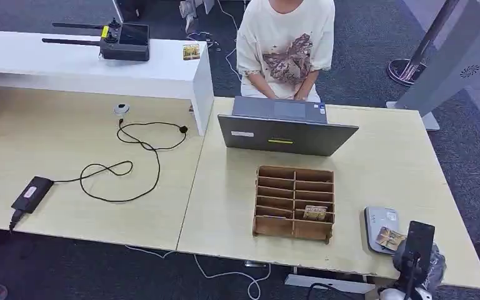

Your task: Pass the card to the sensor for recognition and then transmit it.

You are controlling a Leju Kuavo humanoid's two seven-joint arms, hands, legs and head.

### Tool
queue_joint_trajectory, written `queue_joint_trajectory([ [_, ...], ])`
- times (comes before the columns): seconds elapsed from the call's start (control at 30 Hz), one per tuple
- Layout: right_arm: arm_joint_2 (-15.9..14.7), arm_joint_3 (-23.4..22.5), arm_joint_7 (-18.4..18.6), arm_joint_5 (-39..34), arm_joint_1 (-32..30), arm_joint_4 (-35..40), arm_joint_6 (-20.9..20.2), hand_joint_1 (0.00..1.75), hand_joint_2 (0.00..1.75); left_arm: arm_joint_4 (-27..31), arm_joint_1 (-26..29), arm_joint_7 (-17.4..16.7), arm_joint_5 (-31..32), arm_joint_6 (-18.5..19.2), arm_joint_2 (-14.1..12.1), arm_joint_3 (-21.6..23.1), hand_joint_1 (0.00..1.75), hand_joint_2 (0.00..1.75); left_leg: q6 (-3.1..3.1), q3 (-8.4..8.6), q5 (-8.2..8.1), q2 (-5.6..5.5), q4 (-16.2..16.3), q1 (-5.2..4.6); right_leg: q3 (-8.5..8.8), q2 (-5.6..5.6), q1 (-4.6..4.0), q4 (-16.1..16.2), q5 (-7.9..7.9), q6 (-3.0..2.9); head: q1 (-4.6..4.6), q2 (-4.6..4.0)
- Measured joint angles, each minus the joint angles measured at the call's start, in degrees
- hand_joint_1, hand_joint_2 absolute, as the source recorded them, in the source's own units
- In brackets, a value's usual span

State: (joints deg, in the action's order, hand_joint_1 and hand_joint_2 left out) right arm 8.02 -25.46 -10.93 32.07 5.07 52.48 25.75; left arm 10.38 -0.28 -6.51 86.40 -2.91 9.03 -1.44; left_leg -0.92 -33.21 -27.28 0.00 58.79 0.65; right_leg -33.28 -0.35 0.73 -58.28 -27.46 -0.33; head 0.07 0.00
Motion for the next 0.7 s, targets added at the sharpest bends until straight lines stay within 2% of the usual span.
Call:
queue_joint_trajectory([
  [0.23, -0.24, 0.81, 0.98, 2.71, 0.24, -0.85, 1.66, 1.75, 1.75, 0.00, 0.00, 0.00, -0.02, 0.00, 0.02, 0.00, 0.00, 1.75, 0.00, 0.00, 0.00, 0.00, 0.00, 0.00, 0.00, 0.00, 0.00, 0.00, 0.01, 0.01, 0.00, 0.00],
  [0.7, -0.39, 1.16, 1.03, 2.77, 0.39, -1.07, 1.75, 1.75, 1.75, 0.00, 0.00, 0.00, -0.02, -0.02, 0.00, -0.15, 0.00, 1.75, 0.00, 0.00, 0.00, 0.00, 0.00, 0.00, 0.00, 0.00, 0.00, 0.00, 0.01, 0.01, 0.00, 0.00],
])
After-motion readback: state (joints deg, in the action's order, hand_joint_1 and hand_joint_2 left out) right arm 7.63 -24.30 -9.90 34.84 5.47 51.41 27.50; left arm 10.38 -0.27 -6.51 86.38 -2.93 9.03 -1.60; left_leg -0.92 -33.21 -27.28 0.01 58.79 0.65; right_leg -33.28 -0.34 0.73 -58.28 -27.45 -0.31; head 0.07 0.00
